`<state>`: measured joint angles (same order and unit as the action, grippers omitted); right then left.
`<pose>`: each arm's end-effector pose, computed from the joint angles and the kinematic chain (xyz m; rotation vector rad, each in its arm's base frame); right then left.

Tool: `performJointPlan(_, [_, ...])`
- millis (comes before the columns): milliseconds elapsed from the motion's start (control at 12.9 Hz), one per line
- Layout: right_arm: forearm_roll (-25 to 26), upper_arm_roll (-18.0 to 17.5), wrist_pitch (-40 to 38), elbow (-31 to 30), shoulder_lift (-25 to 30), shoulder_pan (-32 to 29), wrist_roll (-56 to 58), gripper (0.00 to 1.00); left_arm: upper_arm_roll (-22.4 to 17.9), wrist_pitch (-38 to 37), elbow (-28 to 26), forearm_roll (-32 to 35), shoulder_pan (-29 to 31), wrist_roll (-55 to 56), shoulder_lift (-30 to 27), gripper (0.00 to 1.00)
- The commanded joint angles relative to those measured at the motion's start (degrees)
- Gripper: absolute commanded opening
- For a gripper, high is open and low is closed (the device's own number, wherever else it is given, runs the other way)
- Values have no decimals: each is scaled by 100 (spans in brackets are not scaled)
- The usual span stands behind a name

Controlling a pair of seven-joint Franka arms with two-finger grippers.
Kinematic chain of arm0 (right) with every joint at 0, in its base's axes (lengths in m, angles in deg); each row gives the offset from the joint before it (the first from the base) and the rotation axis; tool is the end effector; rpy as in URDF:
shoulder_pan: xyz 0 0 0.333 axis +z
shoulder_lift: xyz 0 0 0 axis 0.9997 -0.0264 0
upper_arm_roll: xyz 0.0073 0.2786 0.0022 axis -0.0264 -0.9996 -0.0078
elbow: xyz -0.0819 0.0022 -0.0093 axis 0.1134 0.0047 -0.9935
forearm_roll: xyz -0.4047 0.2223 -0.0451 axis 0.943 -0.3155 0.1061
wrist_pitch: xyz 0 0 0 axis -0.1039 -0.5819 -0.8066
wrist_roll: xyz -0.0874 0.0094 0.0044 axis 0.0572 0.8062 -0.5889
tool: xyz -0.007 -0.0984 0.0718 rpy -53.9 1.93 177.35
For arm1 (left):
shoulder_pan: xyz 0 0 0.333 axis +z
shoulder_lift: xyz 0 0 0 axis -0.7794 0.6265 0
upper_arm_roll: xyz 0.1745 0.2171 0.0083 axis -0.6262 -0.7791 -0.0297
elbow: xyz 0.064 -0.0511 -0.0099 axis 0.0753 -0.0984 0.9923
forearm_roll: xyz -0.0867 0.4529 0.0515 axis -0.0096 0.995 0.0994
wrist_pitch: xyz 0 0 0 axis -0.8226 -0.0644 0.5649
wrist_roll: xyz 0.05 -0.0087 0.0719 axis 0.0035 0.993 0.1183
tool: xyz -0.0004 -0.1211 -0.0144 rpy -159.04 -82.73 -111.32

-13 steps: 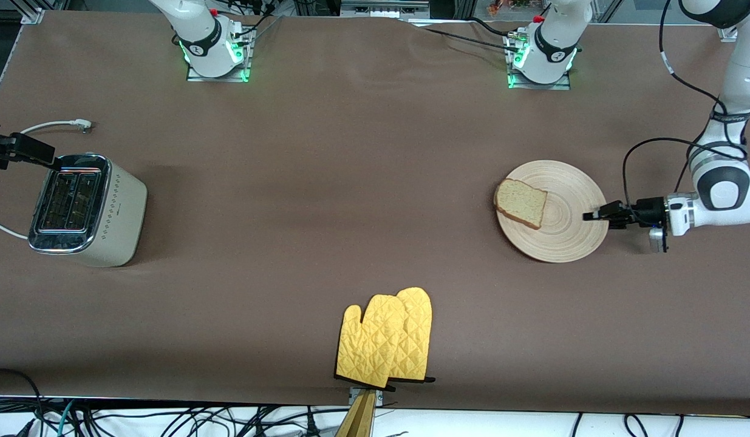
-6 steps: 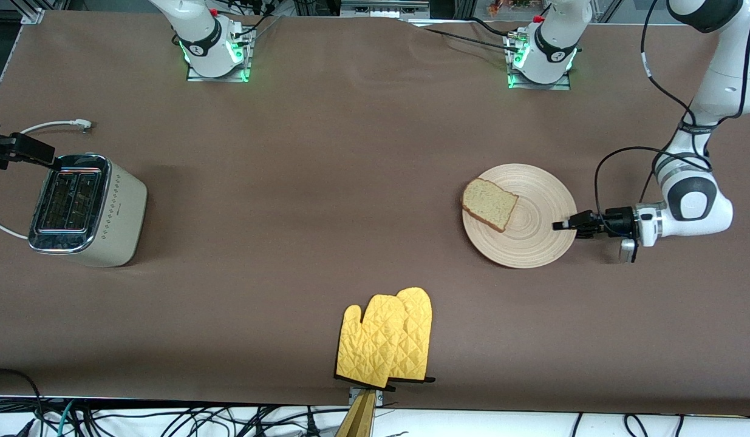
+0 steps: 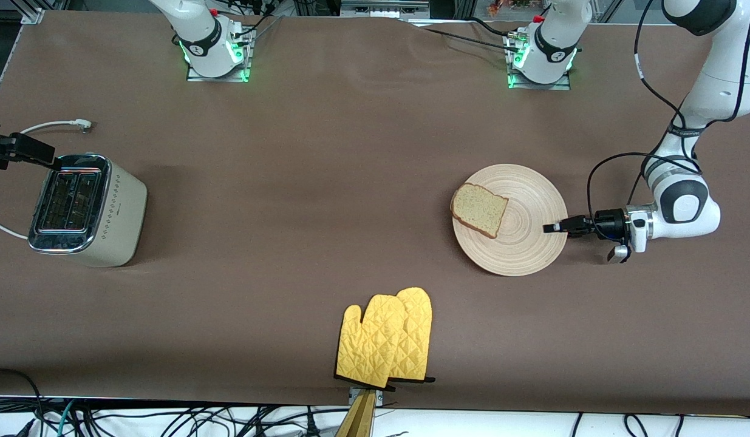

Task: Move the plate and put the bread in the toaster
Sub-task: 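Grip the plate rim with the left gripper and slide it toward the toaster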

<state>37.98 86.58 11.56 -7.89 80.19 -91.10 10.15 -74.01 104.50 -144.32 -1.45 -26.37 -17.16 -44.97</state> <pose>0.6598 -0.0632 0.5458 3.1389 -0.0408 -0.1124 0.5917 0.0681 0.0279 1.9259 0.0540 -0.0131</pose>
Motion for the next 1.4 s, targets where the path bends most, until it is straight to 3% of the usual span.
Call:
performJointPlan(0, [-14, -9, 26, 19, 14, -82, -101, 100, 24, -149, 27, -453, -434, 75, -70, 0])
performJointPlan(388, [-66, -44, 158, 11, 14, -56, -101, 100, -125, 175, 36, -2217, -2005, 40, 61, 0])
performJointPlan(776, [-75, -53, 193, -7, -39, -64, -119, 100, -758, 738, 256, -4011, -3966, 5, 368, 0])
performJointPlan(1008, [-49, -53, 149, -51, -117, -47, -119, 100, -776, 1519, 449, -4232, -4504, 22, 395, 0])
performJointPlan(1319, [-84, -70, 176, -77, -223, -21, -241, 100, -846, 1829, 581, -4295, -4760, 22, 404, 0])
